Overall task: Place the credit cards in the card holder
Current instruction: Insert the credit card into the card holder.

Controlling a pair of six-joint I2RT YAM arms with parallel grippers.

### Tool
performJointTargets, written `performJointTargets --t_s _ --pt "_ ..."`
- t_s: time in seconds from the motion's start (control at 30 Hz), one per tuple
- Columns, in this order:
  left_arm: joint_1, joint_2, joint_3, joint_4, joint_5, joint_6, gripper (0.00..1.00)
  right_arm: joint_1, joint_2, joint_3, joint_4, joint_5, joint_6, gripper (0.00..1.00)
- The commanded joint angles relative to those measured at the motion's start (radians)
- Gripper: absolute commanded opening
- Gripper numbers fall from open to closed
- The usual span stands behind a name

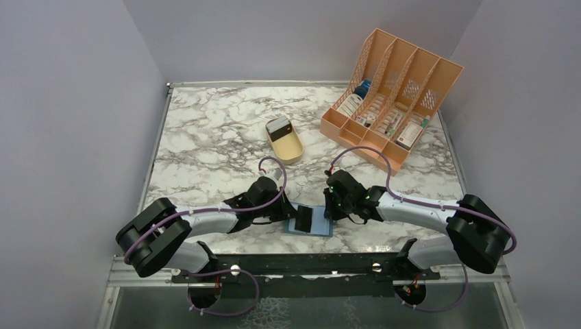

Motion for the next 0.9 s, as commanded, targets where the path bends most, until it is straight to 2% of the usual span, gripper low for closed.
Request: performJointTargets --t_s 0.0,0.47,0.87 --pt "0.004 0.004 0.007 -0.003 -0.02 0.019 0.0 -0.002 -0.005 -0.007 0.022 0.008 0.004 0.1" --pt "0.003 -0.004 0.037 -0.07 -0.037 0.147 0.0 -0.002 -0.011 -0.014 0.024 0.007 0.004 0.1" --pt "0.002 0.007 0.024 -0.046 -0.05 0.144 0.0 -0.002 -0.008 -0.019 0.031 0.005 0.008 0.1"
